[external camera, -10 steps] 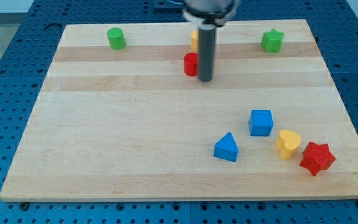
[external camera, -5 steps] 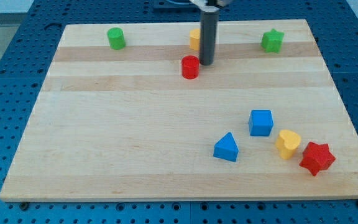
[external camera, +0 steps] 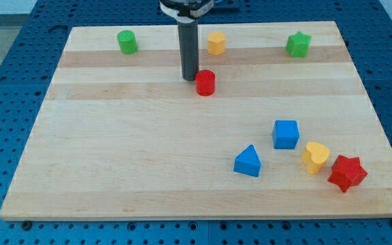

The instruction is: Move red circle to blue cube

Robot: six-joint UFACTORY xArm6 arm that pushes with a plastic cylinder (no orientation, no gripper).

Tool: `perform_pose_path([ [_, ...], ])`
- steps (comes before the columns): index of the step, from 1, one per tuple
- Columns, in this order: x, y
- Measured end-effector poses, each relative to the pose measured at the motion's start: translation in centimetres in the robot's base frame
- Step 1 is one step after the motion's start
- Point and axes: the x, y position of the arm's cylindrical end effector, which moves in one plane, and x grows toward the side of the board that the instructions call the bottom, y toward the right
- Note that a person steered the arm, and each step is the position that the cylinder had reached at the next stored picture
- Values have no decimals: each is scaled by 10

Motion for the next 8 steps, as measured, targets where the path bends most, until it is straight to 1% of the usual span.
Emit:
perform_pose_path([
  [1, 23, 31],
  [2, 49, 37],
  [3, 32, 43],
  [4, 26, 59],
  [5, 22, 79],
  [6, 23, 113],
  [8, 97, 108],
])
